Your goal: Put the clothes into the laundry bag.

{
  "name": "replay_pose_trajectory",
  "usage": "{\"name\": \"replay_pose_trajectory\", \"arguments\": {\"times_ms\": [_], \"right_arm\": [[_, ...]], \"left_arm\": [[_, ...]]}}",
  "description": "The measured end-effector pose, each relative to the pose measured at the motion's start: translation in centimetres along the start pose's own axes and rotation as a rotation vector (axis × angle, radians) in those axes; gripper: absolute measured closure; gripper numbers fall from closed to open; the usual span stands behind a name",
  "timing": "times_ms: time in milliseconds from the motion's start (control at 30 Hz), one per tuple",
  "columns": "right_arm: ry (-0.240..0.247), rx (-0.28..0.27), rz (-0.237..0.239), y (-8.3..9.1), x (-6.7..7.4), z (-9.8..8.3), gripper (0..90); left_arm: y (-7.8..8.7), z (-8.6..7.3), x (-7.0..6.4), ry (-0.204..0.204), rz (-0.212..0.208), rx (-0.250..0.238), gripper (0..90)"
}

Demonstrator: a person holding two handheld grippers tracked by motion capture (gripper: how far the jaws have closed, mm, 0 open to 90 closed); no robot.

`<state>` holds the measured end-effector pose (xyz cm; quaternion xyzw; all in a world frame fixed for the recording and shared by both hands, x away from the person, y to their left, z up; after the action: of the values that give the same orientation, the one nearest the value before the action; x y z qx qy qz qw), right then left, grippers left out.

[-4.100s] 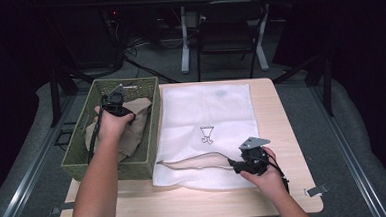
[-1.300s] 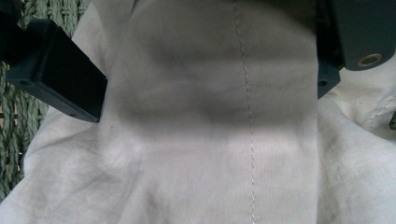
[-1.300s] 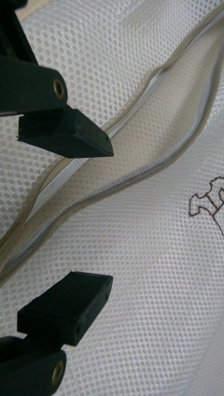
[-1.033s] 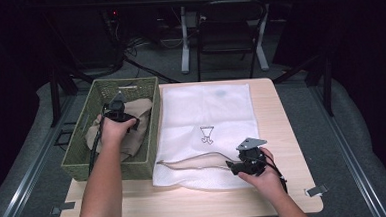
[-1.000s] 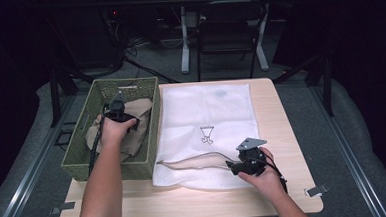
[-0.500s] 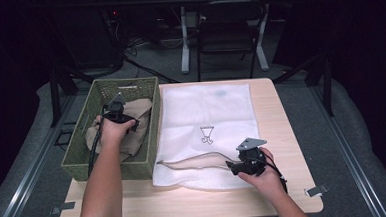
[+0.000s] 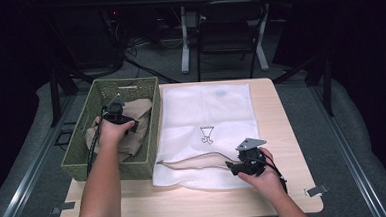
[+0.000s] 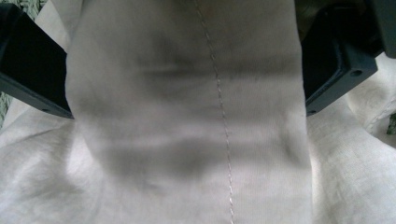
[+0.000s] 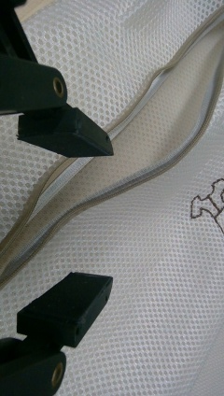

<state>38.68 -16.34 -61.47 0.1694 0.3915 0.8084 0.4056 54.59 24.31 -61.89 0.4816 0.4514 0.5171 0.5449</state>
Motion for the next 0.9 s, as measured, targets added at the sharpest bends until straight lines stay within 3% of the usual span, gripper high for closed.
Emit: {"name": "replay_pose_trajectory", "arguments": {"times_ms": [900], "right_arm": [[-0.001,0.001,0.002,0.04,0.04,-0.04,30.8]], "left_arm": [[-0.46,-0.25,0.08,-0.008,0.007,0.014,2.2]]}}
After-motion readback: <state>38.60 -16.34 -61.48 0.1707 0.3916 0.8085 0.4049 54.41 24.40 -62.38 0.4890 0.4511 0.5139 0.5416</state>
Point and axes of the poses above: each handheld gripper's, and its own axes: y roughly backward along the jaws, z roughly out of its top, x roughly to its left, the point moved 9 cm from there along -y, roughly forward along the jaws, and after that the axes turned 6 degrees about x, right-handed, at the moved point
